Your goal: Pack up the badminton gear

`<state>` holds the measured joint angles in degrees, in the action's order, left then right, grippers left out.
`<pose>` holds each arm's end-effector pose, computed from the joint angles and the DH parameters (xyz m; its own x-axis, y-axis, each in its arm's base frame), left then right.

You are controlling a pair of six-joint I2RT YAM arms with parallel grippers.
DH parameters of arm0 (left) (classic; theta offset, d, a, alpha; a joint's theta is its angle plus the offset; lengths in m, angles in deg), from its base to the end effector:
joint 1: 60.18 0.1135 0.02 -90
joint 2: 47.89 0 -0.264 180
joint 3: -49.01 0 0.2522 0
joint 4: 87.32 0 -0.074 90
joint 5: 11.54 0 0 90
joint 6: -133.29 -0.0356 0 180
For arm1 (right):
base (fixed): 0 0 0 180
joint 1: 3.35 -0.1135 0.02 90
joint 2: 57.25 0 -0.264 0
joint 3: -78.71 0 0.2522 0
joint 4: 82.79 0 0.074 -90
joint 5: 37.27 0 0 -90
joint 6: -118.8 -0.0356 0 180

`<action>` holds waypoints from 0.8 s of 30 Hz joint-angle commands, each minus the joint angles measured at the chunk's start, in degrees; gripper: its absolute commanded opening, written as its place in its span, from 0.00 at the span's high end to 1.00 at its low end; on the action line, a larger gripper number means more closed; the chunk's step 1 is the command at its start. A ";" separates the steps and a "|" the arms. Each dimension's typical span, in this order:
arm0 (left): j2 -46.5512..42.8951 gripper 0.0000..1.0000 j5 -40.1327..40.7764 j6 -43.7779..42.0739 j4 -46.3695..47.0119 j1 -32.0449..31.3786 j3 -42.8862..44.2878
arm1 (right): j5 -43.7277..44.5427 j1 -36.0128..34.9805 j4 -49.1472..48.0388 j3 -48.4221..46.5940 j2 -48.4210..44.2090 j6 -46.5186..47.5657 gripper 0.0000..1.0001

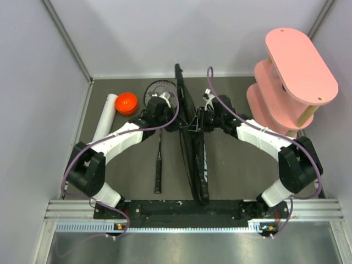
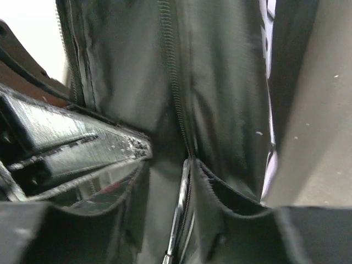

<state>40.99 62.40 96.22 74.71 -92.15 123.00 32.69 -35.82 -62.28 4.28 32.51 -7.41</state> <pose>0.2912 -0.1934 0.2539 -0.8407 -0.3791 -0.3866 0.0583 0.6465 -0.7607 0.2881 0.1978 0.2479 -0.8350 0.1265 -0.5356 -0.3042 0.7049 0.6408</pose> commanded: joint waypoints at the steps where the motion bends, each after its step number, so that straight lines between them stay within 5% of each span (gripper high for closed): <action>1: 0.33 1.00 -1.88 -3.53 -5.28 -1.17 5.07 | -2.63 0.30 5.64 -3.15 -4.31 8.69 0.59; 5: -0.20 1.00 0.06 -5.37 -7.48 -1.17 6.22 | -1.01 0.30 13.02 -0.60 -12.48 13.34 0.45; 9: 0.15 1.00 -0.47 -5.73 -7.31 -1.08 5.87 | 3.50 0.30 16.28 1.42 -15.14 14.33 0.42; 24: 0.07 1.00 -2.32 -3.88 -4.93 -1.34 3.41 | 19.85 -3.39 13.91 -8.33 1.82 11.42 0.38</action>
<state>41.58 61.29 92.00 67.00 -93.29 126.65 46.99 -36.87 -47.18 1.02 32.10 3.58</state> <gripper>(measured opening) 0.025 0.613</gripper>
